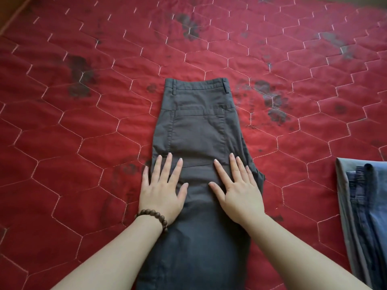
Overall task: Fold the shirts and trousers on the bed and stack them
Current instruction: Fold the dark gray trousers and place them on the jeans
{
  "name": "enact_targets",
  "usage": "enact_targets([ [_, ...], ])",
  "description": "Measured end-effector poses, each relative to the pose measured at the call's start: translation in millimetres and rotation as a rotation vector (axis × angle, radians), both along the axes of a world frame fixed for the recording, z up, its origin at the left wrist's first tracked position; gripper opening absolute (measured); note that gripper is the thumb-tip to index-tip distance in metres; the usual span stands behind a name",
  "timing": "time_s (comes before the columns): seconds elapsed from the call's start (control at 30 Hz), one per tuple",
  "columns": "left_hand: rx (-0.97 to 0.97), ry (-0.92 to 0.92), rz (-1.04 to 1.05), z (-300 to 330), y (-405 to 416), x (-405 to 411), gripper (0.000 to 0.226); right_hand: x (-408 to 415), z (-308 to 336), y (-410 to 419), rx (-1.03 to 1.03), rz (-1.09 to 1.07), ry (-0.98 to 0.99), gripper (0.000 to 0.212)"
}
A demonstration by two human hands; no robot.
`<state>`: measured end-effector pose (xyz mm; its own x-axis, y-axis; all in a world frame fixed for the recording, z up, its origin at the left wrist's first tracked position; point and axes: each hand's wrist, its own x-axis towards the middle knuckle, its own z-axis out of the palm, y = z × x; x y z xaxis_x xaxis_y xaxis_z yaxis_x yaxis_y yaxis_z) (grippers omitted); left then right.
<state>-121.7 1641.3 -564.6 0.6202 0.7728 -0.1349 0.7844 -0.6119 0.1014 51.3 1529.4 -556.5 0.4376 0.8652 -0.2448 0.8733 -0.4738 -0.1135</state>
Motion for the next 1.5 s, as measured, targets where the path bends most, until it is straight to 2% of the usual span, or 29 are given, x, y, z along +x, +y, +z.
enact_targets([
  [0.1, 0.102, -0.096, 0.033, 10, 16, 23, 0.048, 2, 11, 26, 0.172, -0.081, -0.074, 0.038],
  [0.17, 0.106, -0.12, 0.02, 14, 38, 40, 0.05, 12, 14, 52, 0.281, -0.034, -0.121, 0.022],
  [0.2, 0.07, -0.075, 0.003, 12, 48, 45, 0.057, 17, 15, 64, 0.285, 0.028, -0.077, 0.024],
  [0.27, 0.041, 0.017, -0.031, -2, 59, 47, 0.066, 23, 11, 81, 0.179, 0.18, 0.051, 0.044],
  [0.33, 0.047, 0.04, -0.03, -12, 59, 44, 0.069, 29, -2, 87, 0.034, 0.266, 0.015, 0.057],
  [0.37, 0.05, 0.023, -0.027, -13, 58, 44, 0.069, 36, -9, 88, -0.004, 0.226, -0.045, 0.059],
  [0.43, 0.058, 0.002, -0.03, -14, 58, 44, 0.069, 53, -14, 97, -0.028, -0.032, -0.128, 0.058],
  [0.5, 0.069, -0.018, -0.035, -15, 59, 44, 0.069, 65, -13, 113, 0.034, -0.208, -0.163, 0.057],
  [0.53, 0.063, -0.022, -0.036, -15, 59, 44, 0.069, 67, -12, 123, 0.121, -0.169, -0.168, 0.057],
  [0.6, 0.047, -0.032, -0.041, -12, 59, 44, 0.069, 58, -11, 148, 0.269, 0.097, -0.119, 0.054],
  [0.67, 0.04, -0.042, -0.038, -13, 59, 44, 0.068, 47, -12, 177, 0.273, 0.364, -0.032, 0.053],
  [0.73, 0.031, -0.046, -0.037, -12, 60, 43, 0.068, 48, -15, 203, 0.183, 0.454, -0.02, 0.051],
  [0.8, 0.028, -0.051, -0.04, -13, 60, 43, 0.07, 69, -20, 220, 0.119, 0.387, -0.134, 0.053],
  [0.93, 0.033, -0.067, -0.048, -14, 60, 43, 0.073, 125, -15, 237, 0.081, 0.006, -0.31, 0.057],
  [1.0, 0.038, -0.064, -0.047, -14, 59, 43, 0.073, 123, -10, 240, 0.154, 0.043, -0.277, 0.057],
  [1.1, 0.053, -0.063, -0.053, -14, 59, 43, 0.073, 85, -8, 227, 0.184, 0.352, -0.064, 0.059],
  [1.13, 0.059, -0.062, -0.053, -14, 59, 43, 0.072, 74, -11, 215, 0.16, 0.417, -0.049, 0.06],
  [1.2, 0.072, -0.069, -0.052, -14, 59, 43, 0.072, 69, -15, 188, 0.129, 0.349, -0.108, 0.06],
  [1.3, 0.081, -0.068, -0.053, -15, 58, 43, 0.071, 91, -14, 146, 0.081, 0.005, -0.2, 0.059],
  [1.37, 0.092, -0.07, -0.051, -16, 57, 42, 0.071, 88, -11, 125, 0.094, -0.095, -0.198, 0.06],
  [1.5, 0.092, -0.07, -0.044, -17, 56, 42, 0.069, 10, -8, 86, 0.212, 0.194, -0.037, 0.056],
])
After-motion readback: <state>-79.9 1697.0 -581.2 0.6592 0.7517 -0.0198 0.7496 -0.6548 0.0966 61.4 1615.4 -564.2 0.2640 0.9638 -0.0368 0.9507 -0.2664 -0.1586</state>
